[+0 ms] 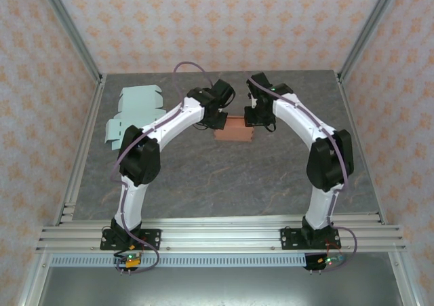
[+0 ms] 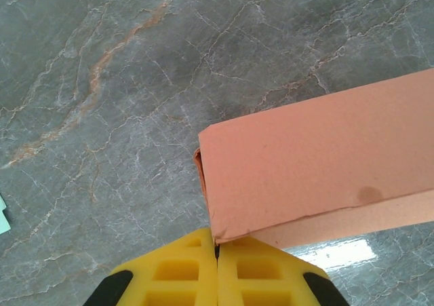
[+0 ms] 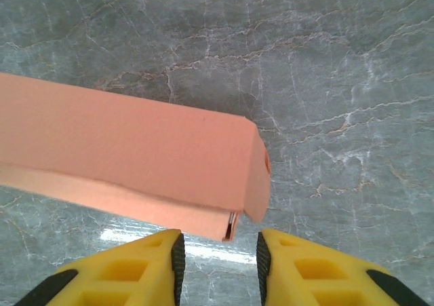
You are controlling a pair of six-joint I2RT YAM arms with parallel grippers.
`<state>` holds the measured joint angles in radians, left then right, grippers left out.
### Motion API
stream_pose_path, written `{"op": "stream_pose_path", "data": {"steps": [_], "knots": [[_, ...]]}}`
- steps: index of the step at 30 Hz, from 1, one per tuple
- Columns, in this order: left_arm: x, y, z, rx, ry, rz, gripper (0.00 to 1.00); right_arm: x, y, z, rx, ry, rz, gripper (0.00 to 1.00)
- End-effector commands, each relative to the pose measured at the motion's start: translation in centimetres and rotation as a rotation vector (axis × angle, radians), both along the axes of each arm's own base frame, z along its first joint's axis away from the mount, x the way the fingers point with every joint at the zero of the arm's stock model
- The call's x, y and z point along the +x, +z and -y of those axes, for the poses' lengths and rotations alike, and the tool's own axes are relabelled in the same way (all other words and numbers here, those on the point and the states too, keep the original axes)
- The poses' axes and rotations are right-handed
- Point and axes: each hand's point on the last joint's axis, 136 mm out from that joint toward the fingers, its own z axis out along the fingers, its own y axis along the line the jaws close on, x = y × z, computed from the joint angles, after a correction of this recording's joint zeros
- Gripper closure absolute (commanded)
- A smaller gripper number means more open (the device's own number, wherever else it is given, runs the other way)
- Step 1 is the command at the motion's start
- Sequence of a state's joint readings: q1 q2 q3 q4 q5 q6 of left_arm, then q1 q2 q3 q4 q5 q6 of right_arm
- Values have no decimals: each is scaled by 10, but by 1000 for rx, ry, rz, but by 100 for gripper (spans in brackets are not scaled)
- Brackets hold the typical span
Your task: Fold the paper box
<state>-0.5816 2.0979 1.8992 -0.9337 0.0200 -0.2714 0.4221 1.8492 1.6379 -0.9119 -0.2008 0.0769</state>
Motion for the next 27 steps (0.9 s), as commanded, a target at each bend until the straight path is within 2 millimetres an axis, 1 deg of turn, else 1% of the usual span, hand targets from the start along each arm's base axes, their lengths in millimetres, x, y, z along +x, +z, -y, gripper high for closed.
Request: {"op": "stream_pose_path", "data": {"steps": [1,4,6,7,9,10,12,15,18,20,23,24,27], "knots": [[0,-7,1,21,6,-11,94,11,22,12,1,-21,117,65],[0,-6,2,22,3,-10,94,11,16,15,21,-6,121,64],[0,-5,2,19,3,-9,94,10,12,10,32,69,144,65],[0,-5,2,18,2,-11,94,9,8,7,34,115,169,65],[1,-6,4,14,0,-15,94,11,6,6,23,168,258,65],[0,-5,4,15,0,-16,94,12,2,11,1,166,300,66],[1,-4,5,12,-4,-19,94,18,1,20,-33,146,371,67],[-1,1,7,1,-19,-28,94,30,1,28,-50,91,412,68],[-1,9,8,-11,-27,-26,93,38,8,27,-38,74,441,68],[-2,13,9,-14,-29,-24,93,41,12,27,-23,69,461,66],[-3,13,10,-16,-35,-30,93,42,15,24,24,88,476,63],[-3,12,10,-19,-36,-36,93,43,14,25,29,85,472,63],[-4,11,13,-34,-37,-44,92,45,9,19,53,116,453,64]]}}
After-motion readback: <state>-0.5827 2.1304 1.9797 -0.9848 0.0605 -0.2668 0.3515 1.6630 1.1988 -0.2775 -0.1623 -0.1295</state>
